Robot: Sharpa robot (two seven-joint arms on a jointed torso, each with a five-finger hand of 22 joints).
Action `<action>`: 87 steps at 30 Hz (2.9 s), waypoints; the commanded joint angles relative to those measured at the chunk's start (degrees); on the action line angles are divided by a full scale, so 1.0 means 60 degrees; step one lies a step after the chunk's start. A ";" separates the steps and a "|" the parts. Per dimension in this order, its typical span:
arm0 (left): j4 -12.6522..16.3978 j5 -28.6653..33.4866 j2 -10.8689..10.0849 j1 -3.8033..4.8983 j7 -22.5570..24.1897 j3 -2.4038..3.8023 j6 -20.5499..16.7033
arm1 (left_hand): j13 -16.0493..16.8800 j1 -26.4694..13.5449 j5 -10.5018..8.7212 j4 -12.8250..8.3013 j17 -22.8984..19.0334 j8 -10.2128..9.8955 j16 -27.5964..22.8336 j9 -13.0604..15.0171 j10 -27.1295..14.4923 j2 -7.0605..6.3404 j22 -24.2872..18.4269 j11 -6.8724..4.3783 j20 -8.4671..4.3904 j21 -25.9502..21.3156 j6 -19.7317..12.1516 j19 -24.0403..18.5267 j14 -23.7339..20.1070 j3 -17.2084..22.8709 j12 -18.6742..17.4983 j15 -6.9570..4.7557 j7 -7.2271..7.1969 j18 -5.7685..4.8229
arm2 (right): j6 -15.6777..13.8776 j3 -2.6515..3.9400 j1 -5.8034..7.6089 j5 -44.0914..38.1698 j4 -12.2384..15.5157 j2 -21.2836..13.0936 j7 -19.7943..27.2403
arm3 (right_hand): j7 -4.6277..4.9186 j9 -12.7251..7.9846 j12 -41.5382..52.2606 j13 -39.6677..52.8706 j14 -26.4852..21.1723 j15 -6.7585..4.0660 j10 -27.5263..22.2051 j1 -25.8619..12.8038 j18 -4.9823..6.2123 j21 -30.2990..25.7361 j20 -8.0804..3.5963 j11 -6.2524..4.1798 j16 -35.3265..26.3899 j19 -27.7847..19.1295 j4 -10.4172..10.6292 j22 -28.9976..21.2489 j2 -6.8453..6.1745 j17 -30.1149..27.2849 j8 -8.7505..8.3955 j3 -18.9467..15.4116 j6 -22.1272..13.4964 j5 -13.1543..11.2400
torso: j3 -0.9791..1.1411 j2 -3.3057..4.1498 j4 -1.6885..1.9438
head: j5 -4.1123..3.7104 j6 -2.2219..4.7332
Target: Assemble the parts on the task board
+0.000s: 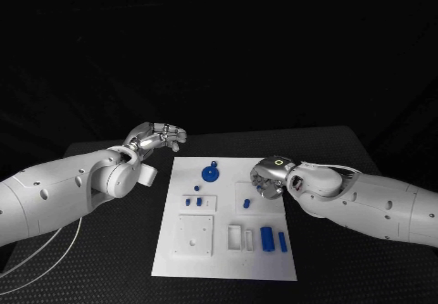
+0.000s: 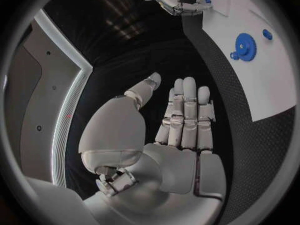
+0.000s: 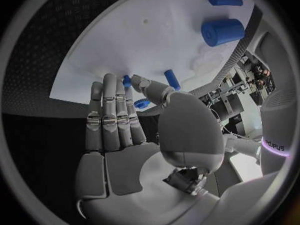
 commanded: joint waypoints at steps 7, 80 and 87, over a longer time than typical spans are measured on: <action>0.0018 0.0011 -0.0007 0.0010 0.0050 0.0005 0.0139 | -0.0009 -0.0059 0.0053 -0.0039 0.0002 -0.0009 -0.0062 -0.0014 -0.0036 0.0007 0.0001 0.0059 -0.0078 -0.0041 -0.0086 0.0009 0.0021 -0.0024 -0.0015 0.0052 0.0007 0.0027 | 0.0575 -0.0117 -0.0148 -0.0714 -0.0038 -0.0069 -0.0292 | -0.0143 0.0076 0.0059 0.0162 0.0312 -0.0117 0.0434 0.0301 0.0057 0.0094 -0.0087 -0.0130 0.0175 0.0360 -0.0356 0.0169 0.0169 0.0150 0.0152 0.0277 0.0387 -0.0032 | 0.0003 -0.0004 0.0000 | -0.0046 -0.0053; -0.0021 -0.0016 -0.0011 0.0010 -0.0057 0.0005 0.0183 | -0.0031 -0.0112 0.0056 -0.0047 0.0079 -0.0113 -0.0210 -0.0059 -0.0136 -0.0013 0.0055 0.0097 -0.0057 -0.0122 -0.0339 0.0042 0.0079 -0.0051 -0.0017 0.0067 0.0111 0.0040 | 0.0215 -0.0066 -0.0140 0.0360 -0.0015 -0.0073 -0.0239 | 0.0077 0.0225 -0.0904 0.0184 -0.0036 0.0106 -0.0339 -0.0309 0.0029 0.0002 -0.0031 0.0232 0.0199 0.0155 -0.0186 0.0209 -0.0381 0.0393 -0.0256 -0.0197 -0.0078 -0.0060 | -0.0006 0.0000 0.0007 | -0.0113 -0.0079; -0.0012 -0.0016 -0.0012 0.0010 -0.0067 0.0005 0.0198 | -0.0031 -0.0102 0.0060 -0.0047 0.0090 -0.0114 -0.0211 -0.0059 -0.0136 -0.0003 0.0060 0.0096 -0.0059 -0.0125 -0.0349 0.0050 0.0094 -0.0044 -0.0013 0.0063 0.0115 0.0044 | 0.0093 -0.0066 -0.0141 0.0370 0.0000 -0.0032 -0.0149 | -0.0042 0.0305 -0.0766 0.0256 -0.0095 0.0055 -0.0089 -0.0256 0.0053 -0.0005 0.0006 0.0152 0.0205 0.0100 -0.0003 0.0208 -0.0260 0.0395 -0.0111 -0.0205 0.0175 -0.0086 | -0.0009 0.0001 0.0013 | -0.0119 -0.0104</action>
